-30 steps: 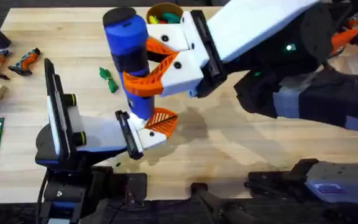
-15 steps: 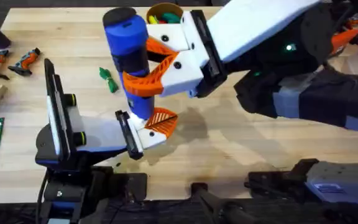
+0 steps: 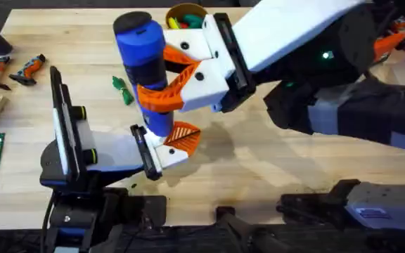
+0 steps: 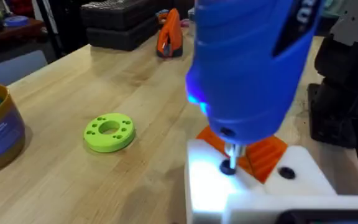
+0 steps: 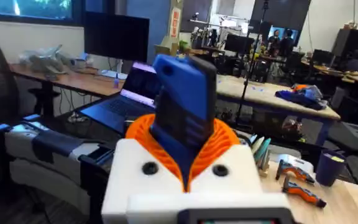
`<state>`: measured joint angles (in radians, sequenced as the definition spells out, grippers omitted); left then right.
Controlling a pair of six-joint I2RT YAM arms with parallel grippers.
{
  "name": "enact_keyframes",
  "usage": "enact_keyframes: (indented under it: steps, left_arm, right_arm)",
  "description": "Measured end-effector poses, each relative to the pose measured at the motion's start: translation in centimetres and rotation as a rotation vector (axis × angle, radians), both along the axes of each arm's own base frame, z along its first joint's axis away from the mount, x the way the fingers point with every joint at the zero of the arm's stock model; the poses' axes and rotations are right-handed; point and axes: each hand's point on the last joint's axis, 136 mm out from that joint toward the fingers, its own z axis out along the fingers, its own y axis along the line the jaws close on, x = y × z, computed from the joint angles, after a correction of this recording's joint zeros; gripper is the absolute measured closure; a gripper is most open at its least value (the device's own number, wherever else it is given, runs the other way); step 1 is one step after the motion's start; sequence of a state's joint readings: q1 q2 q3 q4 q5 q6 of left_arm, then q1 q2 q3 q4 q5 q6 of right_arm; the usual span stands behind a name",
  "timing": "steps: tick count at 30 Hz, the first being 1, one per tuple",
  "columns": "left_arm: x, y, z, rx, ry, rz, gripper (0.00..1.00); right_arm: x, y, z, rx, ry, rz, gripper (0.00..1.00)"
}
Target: Pick up the gripper from the table and insert it into the empty holder that is missing its gripper. Then pick up a screw, insert it into the mounting hole, and use the screwdriver to tighten it. Finally, clean up the table by picking up the vegetable and placing it into the bucket.
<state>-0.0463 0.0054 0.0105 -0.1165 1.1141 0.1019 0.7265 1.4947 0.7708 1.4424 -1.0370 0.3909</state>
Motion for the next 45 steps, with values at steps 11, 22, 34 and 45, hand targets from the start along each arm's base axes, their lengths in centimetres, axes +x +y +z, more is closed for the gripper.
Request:
enact_keyframes:
  steps: [11,22,34,45]
  left_arm:
    - [0.0,0.0,0.0,0.0,0.0,0.0,0.996]
    - [0.0,0.0,0.0,0.0,0.0,0.0,0.996]
    - [0.0,0.0,0.0,0.0,0.001,0.0,0.996]
    - [0.01,0.0,0.0,-0.002,0.003,0.001,0.996]
  right_arm:
    - [0.0,0.0,0.0,0.002,-0.007,-0.002,0.974]
    - [0.02,0.0,-0.01,0.003,-0.009,-0.003,0.974]
    - [0.26,0.21,-0.46,-0.008,-0.003,-0.007,0.974]
    - [0.22,0.22,-0.54,-0.01,-0.01,-0.005,0.974]
